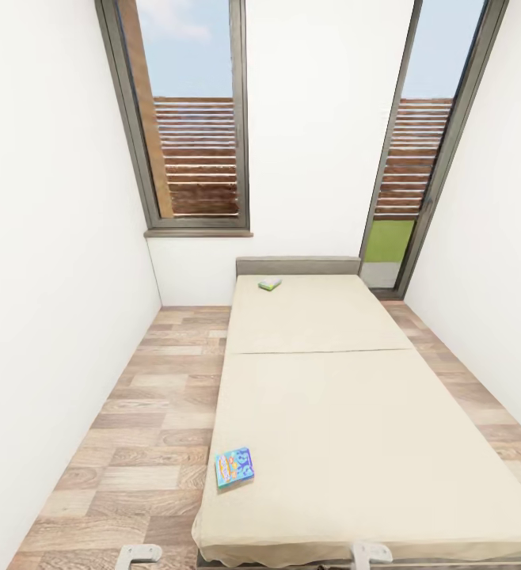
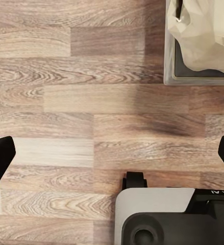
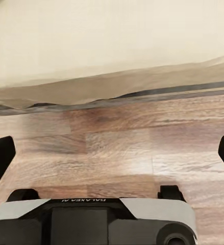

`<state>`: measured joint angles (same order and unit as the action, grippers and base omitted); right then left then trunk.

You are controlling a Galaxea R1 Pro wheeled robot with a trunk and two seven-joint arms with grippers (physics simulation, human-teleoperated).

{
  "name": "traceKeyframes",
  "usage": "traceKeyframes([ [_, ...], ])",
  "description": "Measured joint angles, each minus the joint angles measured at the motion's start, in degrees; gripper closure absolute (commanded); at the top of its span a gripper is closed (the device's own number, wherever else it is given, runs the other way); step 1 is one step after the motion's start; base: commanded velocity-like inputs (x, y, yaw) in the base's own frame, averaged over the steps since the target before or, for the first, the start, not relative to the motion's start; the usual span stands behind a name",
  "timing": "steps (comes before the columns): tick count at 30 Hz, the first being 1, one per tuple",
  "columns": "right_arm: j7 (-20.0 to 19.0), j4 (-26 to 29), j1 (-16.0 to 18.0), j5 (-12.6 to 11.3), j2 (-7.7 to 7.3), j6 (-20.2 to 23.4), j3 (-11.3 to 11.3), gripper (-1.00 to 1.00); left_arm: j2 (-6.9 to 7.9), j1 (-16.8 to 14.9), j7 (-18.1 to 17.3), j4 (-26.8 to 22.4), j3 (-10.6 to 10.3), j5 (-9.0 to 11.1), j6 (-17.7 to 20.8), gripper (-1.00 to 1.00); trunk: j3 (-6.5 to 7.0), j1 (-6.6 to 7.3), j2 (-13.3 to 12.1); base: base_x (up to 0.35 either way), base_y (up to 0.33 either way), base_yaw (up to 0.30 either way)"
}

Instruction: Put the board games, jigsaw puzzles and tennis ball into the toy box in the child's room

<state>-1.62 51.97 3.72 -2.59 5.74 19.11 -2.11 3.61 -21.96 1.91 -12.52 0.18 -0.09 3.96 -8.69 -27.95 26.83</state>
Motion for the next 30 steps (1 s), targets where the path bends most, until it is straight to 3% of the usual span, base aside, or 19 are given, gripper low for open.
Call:
traceKeyframes([
  [5,-2.56,9.22,-4.26,-0.10,-0.10,1.02,-0.12,-1.00,0.00,-0.01,0.00,0.00,0.00,0.00,0.00,-1.00,-0.01,0.00,0.01,0.000,0.000,0.000],
  [10,-3.17,15.15,-5.39,-0.20,-0.09,2.99,-0.16,-1.00,0.00,-0.01,0.00,0.01,-0.01,-0.04,0.00,-1.00,-0.01,0.00,0.01,0.000,0.000,0.000],
  [14,-3.41,22.04,-5.69,-0.67,-0.09,7.83,-0.24,-1.00,0.03,-0.01,0.00,0.00,0.03,-0.06,0.00,-1.00,-0.01,0.00,0.00,0.000,0.000,0.000],
  [20,-3.84,32.78,-5.80,-4.89,-0.08,17.63,-0.34,-1.00,0.06,-0.01,0.00,0.00,0.05,-0.07,0.00,-1.00,-0.01,0.00,0.01,0.000,0.000,0.000],
  [25,-3.72,34.92,-5.57,-7.58,0.02,22.40,-0.43,-1.00,0.08,-0.01,-0.03,0.00,0.07,-0.03,0.00,-1.00,-0.01,0.00,0.00,0.000,0.000,0.000],
  [30,-3.37,35.42,-3.01,-8.29,0.61,24.40,-0.45,-1.00,0.09,0.00,-0.07,0.00,0.04,0.00,-0.01,-1.00,0.00,0.00,-0.01,0.000,0.000,0.000],
])
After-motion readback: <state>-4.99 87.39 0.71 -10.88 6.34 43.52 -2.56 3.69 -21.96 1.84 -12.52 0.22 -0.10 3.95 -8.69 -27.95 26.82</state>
